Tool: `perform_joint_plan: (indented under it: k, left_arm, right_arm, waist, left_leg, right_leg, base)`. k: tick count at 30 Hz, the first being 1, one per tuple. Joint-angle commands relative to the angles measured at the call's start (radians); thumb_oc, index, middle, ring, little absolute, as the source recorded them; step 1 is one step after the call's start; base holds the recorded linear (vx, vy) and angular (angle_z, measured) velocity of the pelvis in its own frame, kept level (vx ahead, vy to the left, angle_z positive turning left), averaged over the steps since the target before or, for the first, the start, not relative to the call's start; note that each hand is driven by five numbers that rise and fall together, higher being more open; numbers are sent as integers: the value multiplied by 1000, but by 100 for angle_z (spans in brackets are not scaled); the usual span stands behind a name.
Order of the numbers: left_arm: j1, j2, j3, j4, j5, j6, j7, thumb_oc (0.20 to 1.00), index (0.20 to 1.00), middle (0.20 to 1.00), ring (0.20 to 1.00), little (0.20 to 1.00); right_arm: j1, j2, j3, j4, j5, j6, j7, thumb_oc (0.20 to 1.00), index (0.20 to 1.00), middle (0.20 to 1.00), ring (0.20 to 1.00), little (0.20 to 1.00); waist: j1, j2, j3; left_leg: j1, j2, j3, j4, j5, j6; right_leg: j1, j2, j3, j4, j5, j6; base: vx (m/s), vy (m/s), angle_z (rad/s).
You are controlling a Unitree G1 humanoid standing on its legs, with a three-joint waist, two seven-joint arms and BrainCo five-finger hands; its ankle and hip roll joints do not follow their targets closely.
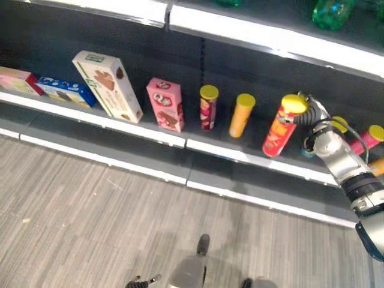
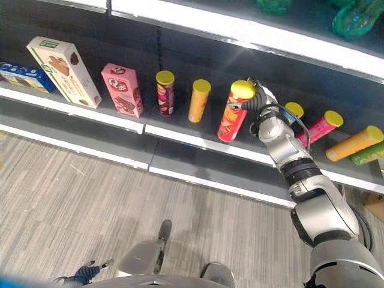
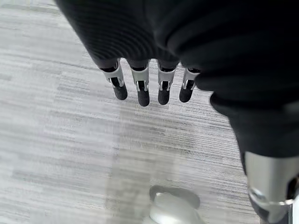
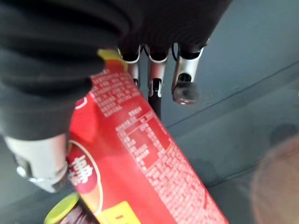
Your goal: Put the goods on the table back onto the shelves and tidy them up.
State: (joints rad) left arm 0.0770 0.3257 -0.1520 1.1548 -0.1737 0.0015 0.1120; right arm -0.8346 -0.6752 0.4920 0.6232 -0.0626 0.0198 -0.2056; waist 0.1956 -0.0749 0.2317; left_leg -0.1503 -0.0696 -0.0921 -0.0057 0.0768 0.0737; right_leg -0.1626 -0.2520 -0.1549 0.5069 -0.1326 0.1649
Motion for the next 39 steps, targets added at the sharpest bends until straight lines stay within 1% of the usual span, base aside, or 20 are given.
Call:
perform_joint_plan:
  k: [1,2,3,4,5,6,7,8,9,10,11,13,14,19,25,28,33,34,35,39]
  left_arm:
    - [-1,22,-16,-5,17,-8,0,1000,1000,1000,1000,1000]
    - [-4,19,-18,-3,15,-8,0,1000,1000,1000,1000,1000]
    - [-6,16,-18,-2,16,-9,1,1000,1000,1000,1000,1000]
    - [-10,11,-19,1,11,-10,3,1000,1000,1000,1000,1000]
    - [-13,9,-19,-1,9,-12,3,1000,1000,1000,1000,1000]
    - [-13,9,-19,-1,9,-12,3,1000,1000,1000,1000,1000]
    - [-19,8,-14,-4,2,-14,3,1000,1000,1000,1000,1000]
    - [-28,9,-20,-7,6,-16,5,1000,1000,1000,1000,1000]
    - [-29,9,-22,-10,10,-15,4,1000,1000,1000,1000,1000]
    - [-32,8,-23,-10,15,-15,6,1000,1000,1000,1000,1000]
    - [-26,4,-20,-9,13,-14,6,1000,1000,1000,1000,1000]
    - [-19,-2,-19,-8,12,-13,8,1000,1000,1000,1000,1000]
    - [-16,-6,-23,-7,19,-12,8,1000,1000,1000,1000,1000]
    - [-6,-15,-29,-16,18,-8,6,1000,1000,1000,1000,1000]
    - [3,-20,-43,-20,28,-5,7,1000,1000,1000,1000,1000]
    - [10,-19,-53,-37,26,-7,11,1000,1000,1000,1000,1000]
    - [2,-23,-88,-83,28,-16,27,1000,1000,1000,1000,1000]
    - [-4,-27,-103,-95,29,-22,33,1000,1000,1000,1000,1000]
    - [-4,-27,-103,-95,29,-22,33,1000,1000,1000,1000,1000]
    - [-15,-29,-134,-126,32,-33,43,1000,1000,1000,1000,1000]
  right_arm:
    - [-114,-61,11,-19,10,-35,-32,200,200,200,200,200]
    - [-117,-62,13,-15,16,-35,-33,200,200,200,200,200]
    - [-116,-63,12,-12,20,-34,-35,200,200,200,200,200]
    - [-111,-61,10,-12,29,-35,-39,200,200,200,200,200]
    - [-103,-63,8,-15,32,-36,-40,200,200,200,200,200]
    - [-103,-63,8,-15,32,-36,-40,200,200,200,200,200]
    - [-88,-71,-2,-15,33,-33,-41,200,200,200,200,200]
    - [-58,-92,-31,-21,38,-31,-53,200,200,200,200,200]
    - [-39,-91,-49,-21,42,-29,-52,200,200,200,200,200]
    - [-19,-91,-64,-23,42,-28,-57,200,200,200,200,200]
    - [-1,-93,-80,-30,41,-25,-59,200,200,200,200,200]
    - [29,-86,-95,-43,38,-25,-59,200,200,200,200,200]
    - [43,-88,-99,-53,27,-27,-58,200,200,200,200,200]
    - [50,-81,-93,-77,8,-31,-63,200,200,200,200,200]
    - [44,-79,-99,-88,-43,-26,-95,200,200,200,200,200]
    - [26,-79,-111,-63,-86,-14,-143,200,200,200,200,200]
    - [12,-76,-170,-23,-177,12,-284,200,200,200,200,200]
    - [15,-77,-194,-9,-202,19,-326,200,200,200,200,200]
    - [15,-78,-195,-9,-202,19,-327,200,200,200,200,200]
    - [23,-103,-228,22,-227,31,-394,200,200,200,200,200]
  waist:
    - [10,34,21]
    - [3,34,29]
    - [-4,32,36]
    - [-18,28,51]
    - [-26,31,63]
    - [-26,31,64]
    - [-36,33,80]
    - [-41,21,87]
    - [-43,16,89]
    - [-49,14,83]
    - [-54,15,75]
    - [-58,18,63]
    - [-58,19,56]
    - [-54,30,42]
    - [-49,45,41]
    - [-42,59,46]
    - [-21,94,64]
    - [-13,108,70]
    - [-13,108,70]
    - [-3,132,81]
  left_leg:
    - [48,42,19,13,-116,-57]
    - [52,40,13,17,-121,-62]
    - [58,37,3,17,-125,-64]
    - [64,30,-17,25,-132,-65]
    - [68,26,-36,33,-137,-68]
    - [69,26,-36,33,-137,-68]
    - [77,20,-65,38,-141,-77]
    - [80,1,-95,44,-148,-87]
    - [76,-11,-107,51,-151,-91]
    - [68,-17,-122,57,-153,-94]
    - [66,-13,-131,51,-151,-97]
    - [61,-1,-141,45,-146,-101]
    - [57,10,-152,36,-141,-106]
    - [61,30,-166,8,-129,-111]
    - [65,37,-180,-9,-124,-114]
    - [62,37,-184,-12,-120,-115]
    - [45,31,-202,-14,-112,-116]
    - [36,30,-211,-15,-107,-120]
    - [35,30,-212,-14,-107,-120]
    - [7,29,-224,-13,-97,-129]
  right_leg:
    - [20,29,-24,-237,97,-12]
    - [18,28,-13,-314,122,-6]
    - [7,30,9,-364,147,1]
    - [-35,36,60,-426,195,12]
    - [-54,39,91,-458,217,18]
    - [-53,40,90,-458,218,18]
    - [-88,39,121,-494,248,29]
    - [-76,31,123,-536,264,29]
    - [-66,24,113,-537,278,29]
    - [-60,23,106,-539,289,32]
    - [-55,28,104,-541,292,32]
    - [-48,35,95,-537,288,30]
    - [-41,41,87,-536,275,27]
    - [-27,47,59,-530,249,19]
    - [-14,40,29,-519,229,17]
    - [-13,35,18,-511,221,16]
    - [-16,28,-3,-502,208,16]
    - [-18,23,-12,-501,206,15]
    - [-18,23,-13,-501,206,15]
    - [-19,14,-40,-501,202,16]
  base:
    - [46,-57,6]
    - [42,-81,14]
    - [72,-105,14]
    - [78,-101,26]
    - [58,-74,29]
    - [62,-81,35]
    - [72,-132,65]
    - [76,-170,98]
    - [39,-182,129]
    - [40,-158,120]
    - [62,-168,106]
    - [72,-162,90]
    - [50,-131,49]
    - [44,-71,-1]
    - [38,-30,6]
    - [25,-10,25]
    - [5,-11,19]
    - [-9,-23,16]
    - [-5,-31,13]
    - [-10,-47,23]
